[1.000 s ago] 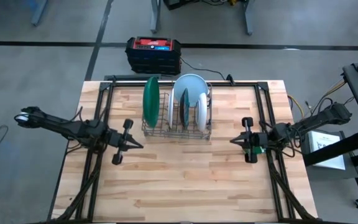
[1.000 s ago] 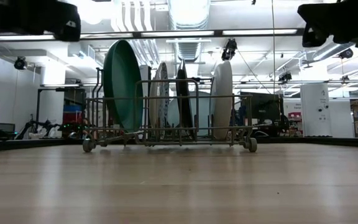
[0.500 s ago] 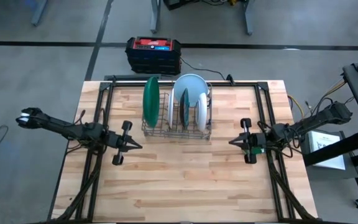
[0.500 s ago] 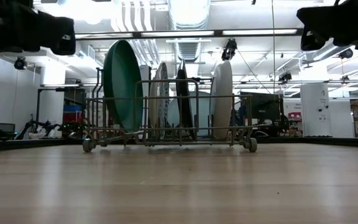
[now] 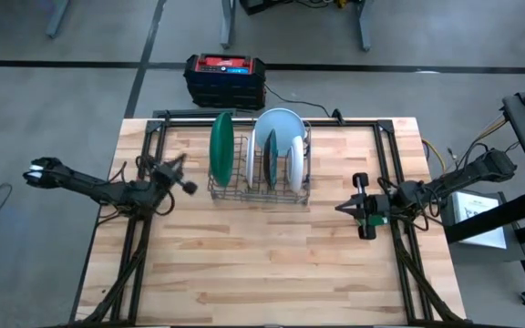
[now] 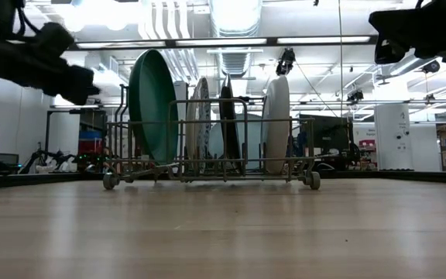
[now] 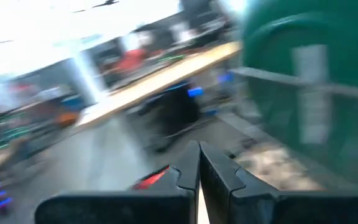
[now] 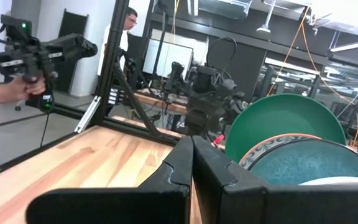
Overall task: Sort dishes
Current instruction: Return to Home Position
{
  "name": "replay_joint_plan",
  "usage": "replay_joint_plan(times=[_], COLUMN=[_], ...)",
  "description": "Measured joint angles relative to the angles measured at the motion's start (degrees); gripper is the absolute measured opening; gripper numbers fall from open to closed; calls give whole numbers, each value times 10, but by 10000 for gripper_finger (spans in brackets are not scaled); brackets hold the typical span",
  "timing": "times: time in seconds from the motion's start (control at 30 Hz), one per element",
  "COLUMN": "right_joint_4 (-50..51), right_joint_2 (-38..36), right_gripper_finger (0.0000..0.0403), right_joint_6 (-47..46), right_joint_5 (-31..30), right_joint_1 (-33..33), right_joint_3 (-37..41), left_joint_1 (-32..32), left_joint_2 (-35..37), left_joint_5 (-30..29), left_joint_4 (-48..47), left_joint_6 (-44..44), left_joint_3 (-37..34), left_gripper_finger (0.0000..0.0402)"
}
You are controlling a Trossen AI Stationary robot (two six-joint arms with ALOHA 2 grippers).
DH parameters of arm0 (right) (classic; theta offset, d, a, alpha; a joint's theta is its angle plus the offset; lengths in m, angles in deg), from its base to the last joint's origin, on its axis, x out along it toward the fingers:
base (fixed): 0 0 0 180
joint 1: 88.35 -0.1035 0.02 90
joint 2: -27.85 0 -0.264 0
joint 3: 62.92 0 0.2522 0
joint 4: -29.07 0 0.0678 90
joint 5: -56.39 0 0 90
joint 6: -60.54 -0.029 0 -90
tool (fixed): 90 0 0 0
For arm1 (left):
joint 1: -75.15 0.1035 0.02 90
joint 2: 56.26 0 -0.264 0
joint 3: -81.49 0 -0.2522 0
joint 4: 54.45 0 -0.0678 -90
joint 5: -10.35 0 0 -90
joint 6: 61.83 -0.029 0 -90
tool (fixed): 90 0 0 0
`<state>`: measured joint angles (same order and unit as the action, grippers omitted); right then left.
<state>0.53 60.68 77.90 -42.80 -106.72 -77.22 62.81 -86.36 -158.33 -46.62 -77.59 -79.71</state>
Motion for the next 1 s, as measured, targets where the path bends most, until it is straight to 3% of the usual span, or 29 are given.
replay_joint_plan(times=[0.1,0.17,0.37,0.57,0.67,0.77,1.0], right_joint_4=[6,18,24,46,55,61,61], right_joint_2=[0,0,0,0,0,0,0], right_gripper_finger=[0,0,0,0,0,0,0], right_joint_6=[8,17,27,26,27,26,27], right_joint_5=[-26,-47,-61,-60,-60,-60,-60], right_joint_1=[0,0,0,0,0,0,0], right_joint_3=[0,0,0,0,0,0,0], left_joint_1=[24,67,281,542,637,688,693], left_joint_2=[-1,2,0,0,-3,-10,-23], left_joint_5=[-90,-77,78,367,464,511,525], left_joint_4=[0,0,16,17,15,14,33], left_joint_6=[-30,-41,-75,-38,16,34,48], left_joint_3=[0,-2,-2,-2,-2,-2,-2], left_gripper_finger=[0,0,0,0,0,0,0])
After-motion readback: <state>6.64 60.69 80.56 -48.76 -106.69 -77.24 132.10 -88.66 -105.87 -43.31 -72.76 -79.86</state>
